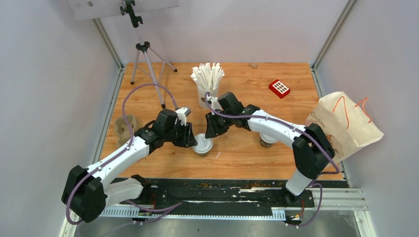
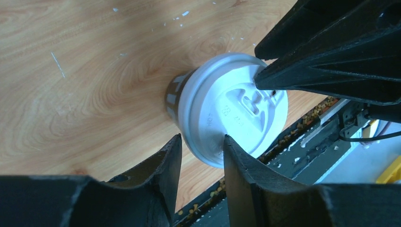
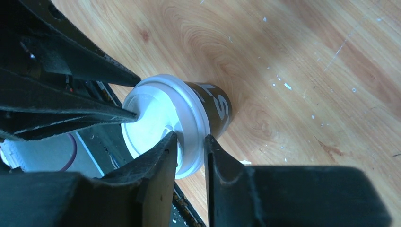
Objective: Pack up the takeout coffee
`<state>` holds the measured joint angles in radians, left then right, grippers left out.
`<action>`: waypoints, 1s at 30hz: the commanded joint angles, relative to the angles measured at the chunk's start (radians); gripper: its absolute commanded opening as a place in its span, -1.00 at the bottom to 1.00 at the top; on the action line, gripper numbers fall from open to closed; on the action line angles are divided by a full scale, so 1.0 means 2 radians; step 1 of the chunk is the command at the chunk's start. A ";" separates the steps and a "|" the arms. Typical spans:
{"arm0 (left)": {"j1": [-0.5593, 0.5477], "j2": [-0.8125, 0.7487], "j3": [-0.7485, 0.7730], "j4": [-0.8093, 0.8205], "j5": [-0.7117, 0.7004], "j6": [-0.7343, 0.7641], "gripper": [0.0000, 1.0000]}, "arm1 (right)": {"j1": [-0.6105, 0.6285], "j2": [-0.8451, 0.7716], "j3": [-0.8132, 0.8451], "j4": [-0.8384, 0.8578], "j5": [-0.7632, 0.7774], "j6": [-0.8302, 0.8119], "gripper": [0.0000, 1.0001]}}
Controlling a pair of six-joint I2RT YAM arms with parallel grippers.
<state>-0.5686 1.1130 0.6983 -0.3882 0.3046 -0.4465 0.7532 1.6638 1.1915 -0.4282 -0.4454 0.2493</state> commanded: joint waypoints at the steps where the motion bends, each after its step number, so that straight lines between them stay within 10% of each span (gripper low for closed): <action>1: 0.001 -0.015 -0.014 -0.037 0.002 -0.044 -0.06 | 0.005 0.010 0.018 -0.019 0.003 -0.016 -0.37; 14: 0.001 -0.018 0.055 -0.082 -0.047 -0.033 0.25 | 0.004 -0.037 0.030 -0.054 0.008 0.008 0.13; 30: 0.002 0.017 0.082 -0.079 -0.059 0.034 0.07 | -0.002 -0.020 0.013 -0.027 -0.025 0.021 -0.23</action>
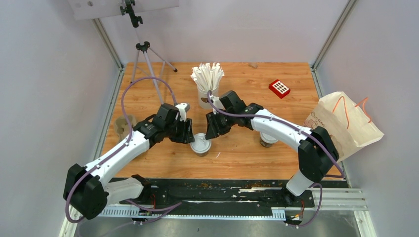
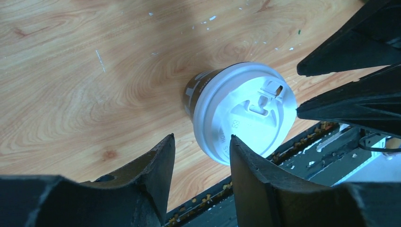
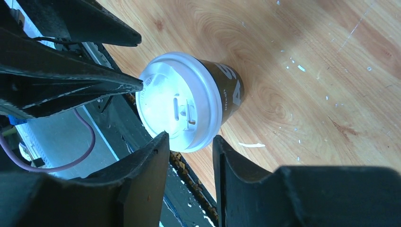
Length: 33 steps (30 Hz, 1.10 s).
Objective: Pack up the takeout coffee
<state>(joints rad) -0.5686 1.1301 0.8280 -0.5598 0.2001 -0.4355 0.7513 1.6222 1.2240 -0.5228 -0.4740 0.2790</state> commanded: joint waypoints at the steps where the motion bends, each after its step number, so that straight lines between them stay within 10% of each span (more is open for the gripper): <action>1: 0.002 0.012 0.017 0.009 -0.007 0.031 0.06 | -0.002 0.003 -0.003 0.021 -0.013 0.006 -0.24; 33: 0.002 0.052 -0.054 0.032 -0.006 0.014 -0.17 | -0.002 0.030 -0.053 0.048 0.007 0.015 -0.56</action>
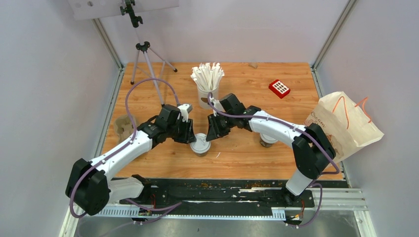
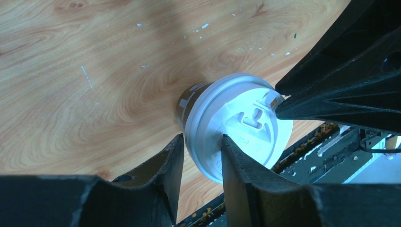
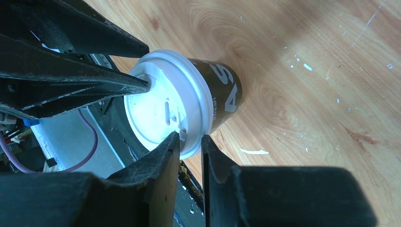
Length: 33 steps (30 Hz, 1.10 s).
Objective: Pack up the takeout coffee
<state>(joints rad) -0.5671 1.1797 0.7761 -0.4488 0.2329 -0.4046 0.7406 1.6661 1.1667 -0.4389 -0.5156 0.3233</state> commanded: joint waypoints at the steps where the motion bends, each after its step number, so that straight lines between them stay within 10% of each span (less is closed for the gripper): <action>1: 0.001 0.029 -0.031 -0.027 -0.024 -0.004 -0.17 | 0.003 0.008 -0.028 0.008 0.030 -0.007 -0.56; 20: 0.001 -0.052 -0.022 -0.039 0.016 -0.132 -0.13 | -0.016 0.042 0.066 -0.006 0.008 -0.066 -0.39; 33: 0.008 -0.113 0.017 -0.065 -0.048 -0.099 0.29 | -0.015 0.002 0.065 -0.022 -0.004 -0.034 0.23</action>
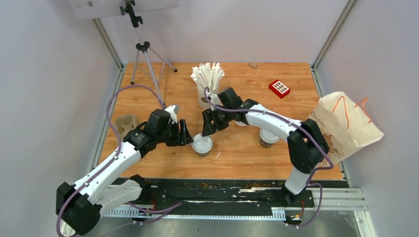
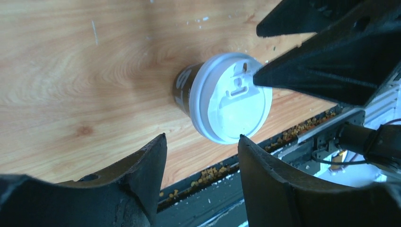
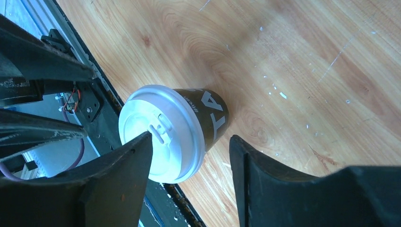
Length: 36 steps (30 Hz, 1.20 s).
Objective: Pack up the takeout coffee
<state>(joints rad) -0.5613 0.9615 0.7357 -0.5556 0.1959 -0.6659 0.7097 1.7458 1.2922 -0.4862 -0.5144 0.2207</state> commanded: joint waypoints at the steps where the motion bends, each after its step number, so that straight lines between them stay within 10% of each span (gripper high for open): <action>1: 0.010 -0.001 0.043 -0.013 -0.025 0.043 0.32 | 0.000 -0.043 -0.004 0.005 -0.007 0.023 0.30; 18: 0.108 0.040 -0.014 0.091 0.166 0.102 0.32 | 0.001 -0.026 -0.052 0.049 -0.049 0.049 0.49; 36: 0.112 0.070 -0.076 0.179 0.190 0.089 0.27 | 0.000 0.005 -0.072 0.064 -0.051 0.042 0.08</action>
<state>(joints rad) -0.3504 1.1053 0.6010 -0.2836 0.5468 -0.4873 0.7101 1.7500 1.1748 -0.3897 -0.6220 0.3164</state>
